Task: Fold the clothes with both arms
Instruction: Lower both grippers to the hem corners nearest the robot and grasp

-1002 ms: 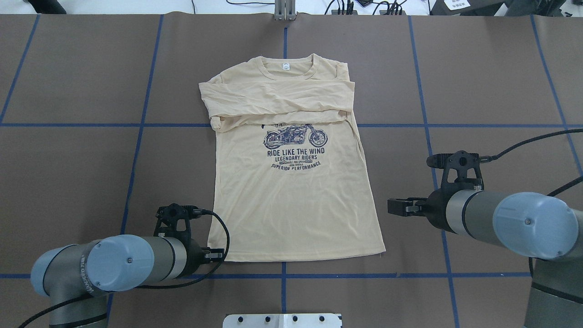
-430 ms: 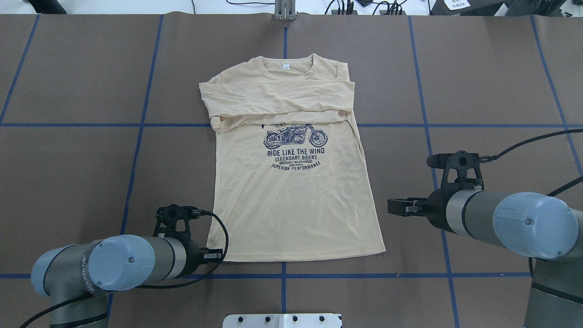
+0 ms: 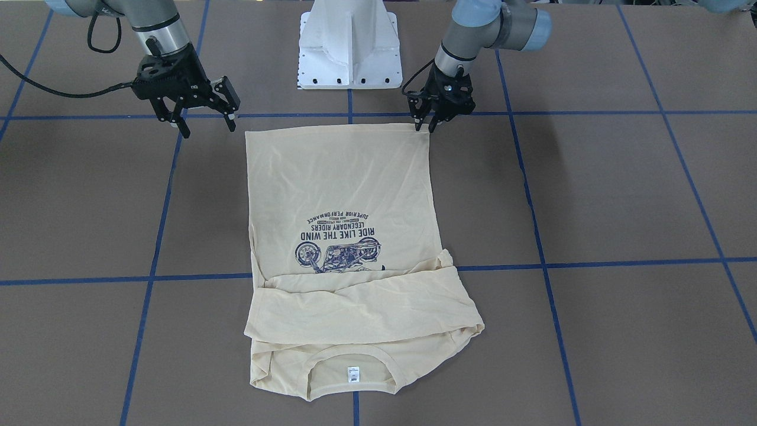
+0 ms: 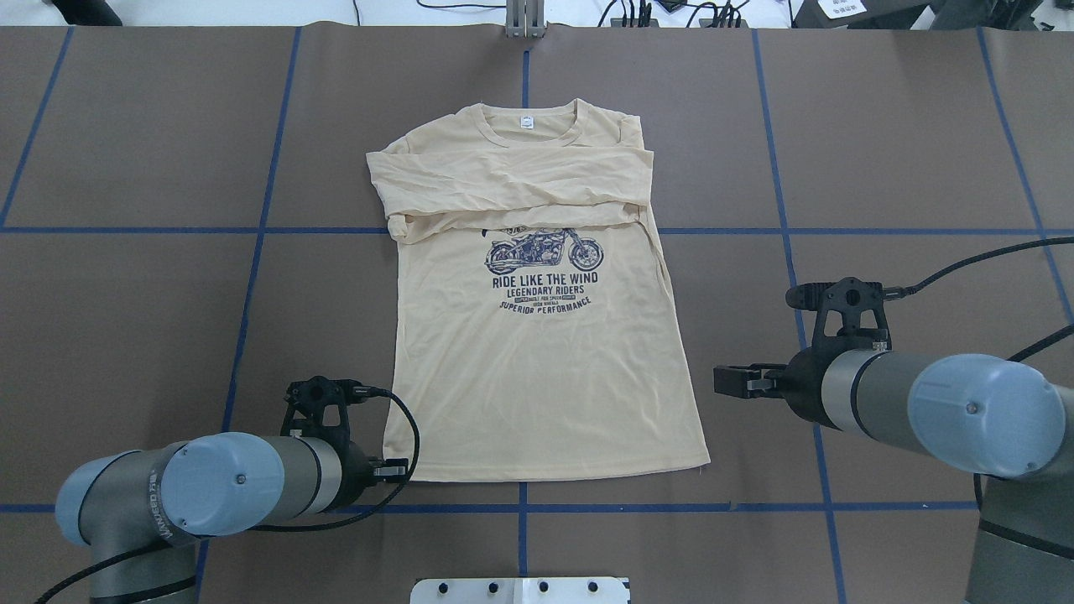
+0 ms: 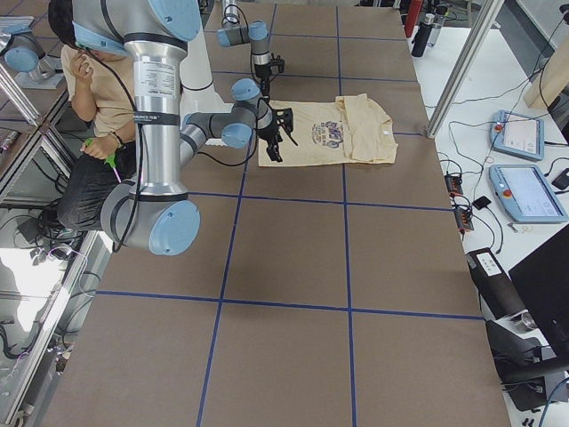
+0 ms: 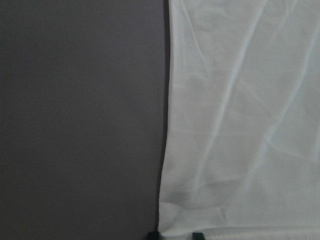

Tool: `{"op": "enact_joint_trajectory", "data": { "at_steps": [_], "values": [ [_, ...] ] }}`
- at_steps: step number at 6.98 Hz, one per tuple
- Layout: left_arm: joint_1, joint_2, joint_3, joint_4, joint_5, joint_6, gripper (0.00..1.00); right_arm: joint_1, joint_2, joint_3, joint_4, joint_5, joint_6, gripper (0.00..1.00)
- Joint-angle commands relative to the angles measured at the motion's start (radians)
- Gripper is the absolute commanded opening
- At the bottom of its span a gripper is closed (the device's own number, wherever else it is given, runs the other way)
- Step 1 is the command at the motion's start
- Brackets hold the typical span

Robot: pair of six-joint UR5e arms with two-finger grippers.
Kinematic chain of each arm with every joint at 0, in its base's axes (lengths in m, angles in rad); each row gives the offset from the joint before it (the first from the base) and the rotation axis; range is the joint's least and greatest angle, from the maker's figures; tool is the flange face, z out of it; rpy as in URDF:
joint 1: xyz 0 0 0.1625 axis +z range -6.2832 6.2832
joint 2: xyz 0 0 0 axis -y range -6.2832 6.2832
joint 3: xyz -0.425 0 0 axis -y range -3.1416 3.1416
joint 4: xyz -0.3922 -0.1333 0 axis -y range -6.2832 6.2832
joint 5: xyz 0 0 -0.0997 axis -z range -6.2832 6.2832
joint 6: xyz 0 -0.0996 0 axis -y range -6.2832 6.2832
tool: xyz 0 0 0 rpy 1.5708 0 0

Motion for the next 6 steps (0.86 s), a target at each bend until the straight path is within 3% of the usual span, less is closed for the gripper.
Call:
{"op": "enact_joint_trajectory", "data": {
  "at_steps": [1, 3, 6],
  "values": [
    [0.0, 0.002, -0.008, 0.0, 0.002, -0.006, 0.0, -0.002, 0.0, -0.002, 0.0, 0.0, 0.0, 1.0],
    [0.002, 0.0, -0.057, 0.002, 0.001, -0.029, 0.0, -0.026, 0.001, -0.009, 0.0, -0.027, 0.002, 1.0],
    [0.002, -0.003, -0.074, 0.002, -0.001, -0.03, 0.0, -0.161, 0.037, -0.069, 0.002, -0.204, 0.146, 0.98]
  ]
}}
